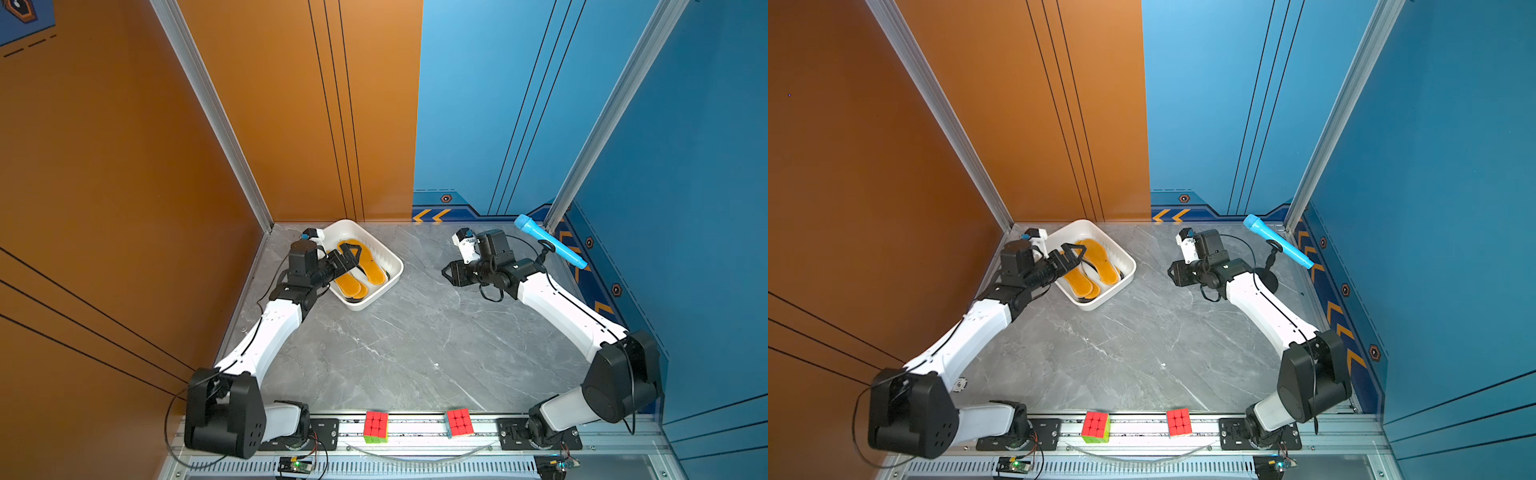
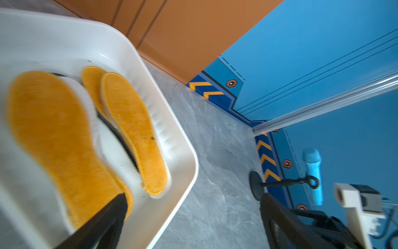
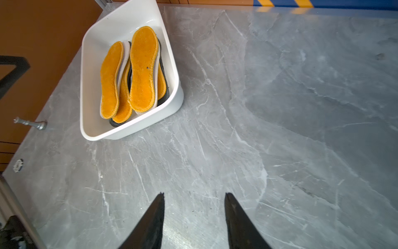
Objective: Put the insoles into the storage box
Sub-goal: Reset both arms
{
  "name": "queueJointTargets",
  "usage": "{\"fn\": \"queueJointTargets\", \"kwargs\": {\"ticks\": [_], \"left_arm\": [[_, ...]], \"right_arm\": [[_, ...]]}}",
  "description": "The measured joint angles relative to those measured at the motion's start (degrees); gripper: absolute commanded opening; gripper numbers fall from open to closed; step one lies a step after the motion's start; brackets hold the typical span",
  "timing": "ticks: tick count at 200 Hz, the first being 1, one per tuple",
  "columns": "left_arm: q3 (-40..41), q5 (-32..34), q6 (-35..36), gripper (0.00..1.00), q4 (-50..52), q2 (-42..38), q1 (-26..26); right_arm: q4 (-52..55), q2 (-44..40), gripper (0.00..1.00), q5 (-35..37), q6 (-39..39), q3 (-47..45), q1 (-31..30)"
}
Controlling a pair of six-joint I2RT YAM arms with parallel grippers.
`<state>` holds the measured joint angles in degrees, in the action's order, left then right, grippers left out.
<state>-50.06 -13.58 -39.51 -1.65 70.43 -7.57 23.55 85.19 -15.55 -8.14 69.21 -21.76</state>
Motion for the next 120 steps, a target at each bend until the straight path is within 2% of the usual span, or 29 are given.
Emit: {"fn": "queueJointTargets", "kwargs": {"ticks": [38,66,89,120], "left_arm": [[12.7,18.3,9.0,0.98,2.8,-19.8,0.2],[20.2,28.7,14.2,0.98,2.7,-32.5,2.5],[25.1,32.7,17.4,0.98,1.0,-38.1,5.8],[31.8,33.2,19.4,0.98,-3.0,-38.1,10.2]], "right_arm": [[-8.3,-3.2,0.5,2.0,4.3,-9.9,7.9],[-15.6,-3.6,0.51,2.6,6.7,-17.3,14.2],[-21.5,-2.5,0.51,2.2,6.6,-20.9,19.2],[-29.0,0.3,0.51,3.0,6.9,-24.7,22.6]]}}
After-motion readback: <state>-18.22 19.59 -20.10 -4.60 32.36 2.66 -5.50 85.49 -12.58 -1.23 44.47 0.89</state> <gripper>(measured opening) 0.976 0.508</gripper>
